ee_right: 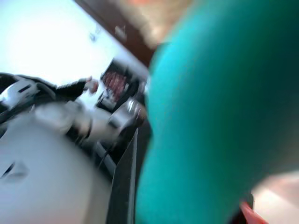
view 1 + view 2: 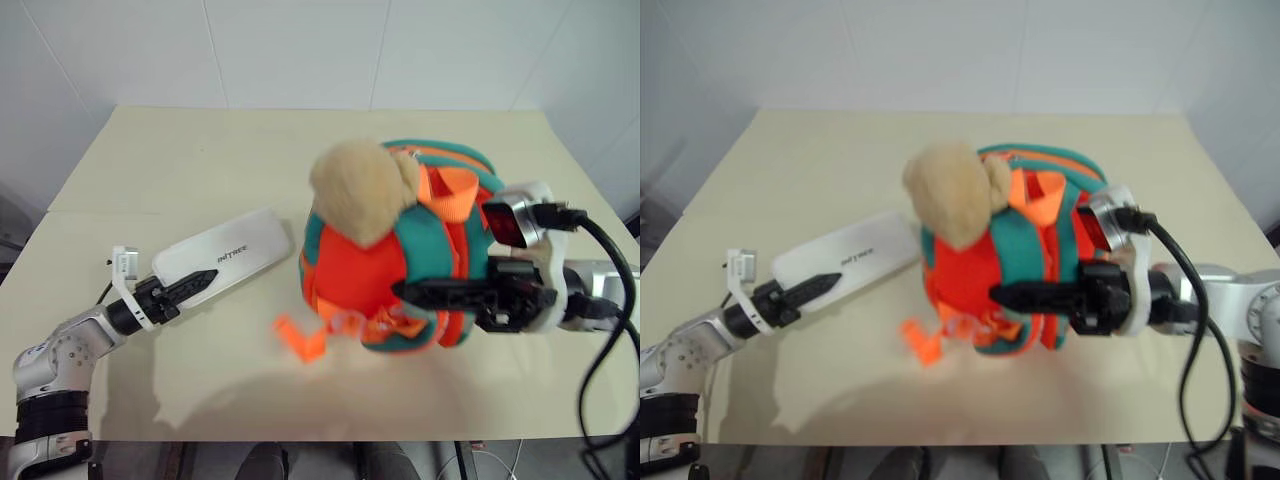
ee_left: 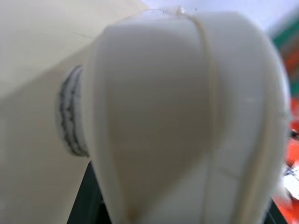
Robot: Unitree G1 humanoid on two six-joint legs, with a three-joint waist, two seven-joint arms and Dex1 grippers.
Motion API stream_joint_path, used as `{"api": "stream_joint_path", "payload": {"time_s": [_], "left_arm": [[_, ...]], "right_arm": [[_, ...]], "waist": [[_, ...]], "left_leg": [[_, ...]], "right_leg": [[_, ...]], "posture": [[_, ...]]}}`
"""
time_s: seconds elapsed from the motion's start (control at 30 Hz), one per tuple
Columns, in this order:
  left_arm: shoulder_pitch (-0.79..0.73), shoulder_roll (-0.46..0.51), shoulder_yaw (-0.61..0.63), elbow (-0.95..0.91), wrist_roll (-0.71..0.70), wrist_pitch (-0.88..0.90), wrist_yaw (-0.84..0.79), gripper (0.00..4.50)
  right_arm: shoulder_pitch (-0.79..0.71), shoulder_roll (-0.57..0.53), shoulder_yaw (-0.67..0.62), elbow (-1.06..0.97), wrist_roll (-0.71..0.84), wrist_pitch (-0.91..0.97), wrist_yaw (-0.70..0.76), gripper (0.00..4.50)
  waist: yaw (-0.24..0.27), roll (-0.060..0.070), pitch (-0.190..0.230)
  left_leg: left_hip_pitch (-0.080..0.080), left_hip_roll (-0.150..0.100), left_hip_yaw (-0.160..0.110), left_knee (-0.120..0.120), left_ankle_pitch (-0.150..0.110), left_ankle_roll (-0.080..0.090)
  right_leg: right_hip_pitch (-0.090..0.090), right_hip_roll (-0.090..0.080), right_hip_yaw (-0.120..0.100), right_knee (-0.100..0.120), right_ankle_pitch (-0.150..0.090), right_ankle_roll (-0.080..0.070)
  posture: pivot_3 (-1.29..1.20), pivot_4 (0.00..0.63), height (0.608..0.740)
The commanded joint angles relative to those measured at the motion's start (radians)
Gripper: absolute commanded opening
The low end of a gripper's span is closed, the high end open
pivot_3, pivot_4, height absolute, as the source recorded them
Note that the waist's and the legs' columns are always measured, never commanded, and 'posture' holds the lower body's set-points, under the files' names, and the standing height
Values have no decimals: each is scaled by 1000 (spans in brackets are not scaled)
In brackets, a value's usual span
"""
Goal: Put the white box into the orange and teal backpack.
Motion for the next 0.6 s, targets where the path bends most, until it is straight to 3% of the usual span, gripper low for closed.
{"api": "stream_joint_path", "payload": {"time_s": [0.03, 0.27, 0.6], "left_arm": [[29, 24, 52, -64, -23, -18, -22, 1429], [112, 13, 141, -378, -207, 61, 26, 1429], [77, 104, 263, -576, -563, 204, 162, 1429]], "right_arm": [[28, -65, -13, 2, 16, -2, 57, 731], [25, -2, 50, 7, -109, -42, 102, 731], [-1, 99, 134, 39, -314, -62, 205, 731]], "waist": [[1, 0, 0], [4, -1, 0], [0, -1, 0]], "left_leg": [[0, 0, 1, 1, -1, 0], [0, 0, 2, 2, -2, 0], [1, 0, 3, 3, -1, -1]], "right_leg": [[0, -1, -1, 0, 0, 0], [-2, -3, -1, 0, 0, 0], [-3, -1, -1, 2, 0, 0]], "posture": [[0, 150, 740], [0, 150, 740], [0, 150, 740]]}}
